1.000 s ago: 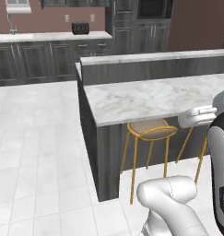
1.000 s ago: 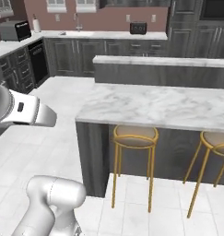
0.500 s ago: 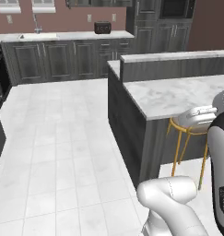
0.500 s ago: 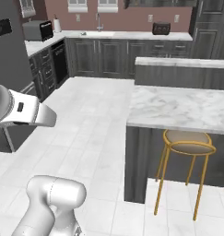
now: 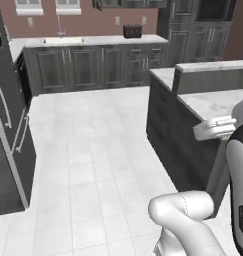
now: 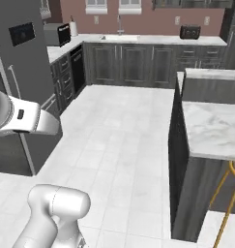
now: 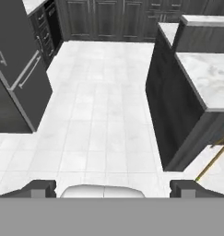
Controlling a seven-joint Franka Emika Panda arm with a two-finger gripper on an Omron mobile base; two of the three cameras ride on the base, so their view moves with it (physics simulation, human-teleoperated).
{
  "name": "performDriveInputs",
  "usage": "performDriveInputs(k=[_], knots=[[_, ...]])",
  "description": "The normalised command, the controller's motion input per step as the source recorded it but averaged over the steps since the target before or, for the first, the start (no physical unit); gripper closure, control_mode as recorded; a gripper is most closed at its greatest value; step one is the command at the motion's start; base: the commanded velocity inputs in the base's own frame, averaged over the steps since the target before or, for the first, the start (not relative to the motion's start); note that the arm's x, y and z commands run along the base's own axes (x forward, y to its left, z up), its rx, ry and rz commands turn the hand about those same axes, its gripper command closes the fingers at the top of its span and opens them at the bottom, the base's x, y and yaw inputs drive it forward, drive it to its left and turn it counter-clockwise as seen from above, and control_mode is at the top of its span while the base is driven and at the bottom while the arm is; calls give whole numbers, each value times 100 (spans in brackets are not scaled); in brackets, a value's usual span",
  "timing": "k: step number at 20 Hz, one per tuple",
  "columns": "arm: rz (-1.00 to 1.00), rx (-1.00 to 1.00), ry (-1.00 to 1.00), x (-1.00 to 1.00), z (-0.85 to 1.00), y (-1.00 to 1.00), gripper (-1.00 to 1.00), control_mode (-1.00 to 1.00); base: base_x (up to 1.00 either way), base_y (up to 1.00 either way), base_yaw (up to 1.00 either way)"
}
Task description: Get the candle and the liquor from the cabinet and move them to the dining counter.
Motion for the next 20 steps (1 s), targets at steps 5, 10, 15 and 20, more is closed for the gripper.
performDriveInputs(k=[5,10,15,20], knots=[[0,0,0,0,0,0,-100,100,100,100,-1],[0,0,0,0,0,0,-100,100,100,100,-1],[0,0,0,0,0,0,-100,100,100,36,-9],[0,0,0,0,0,0,-100,100,100,-31,-20]])
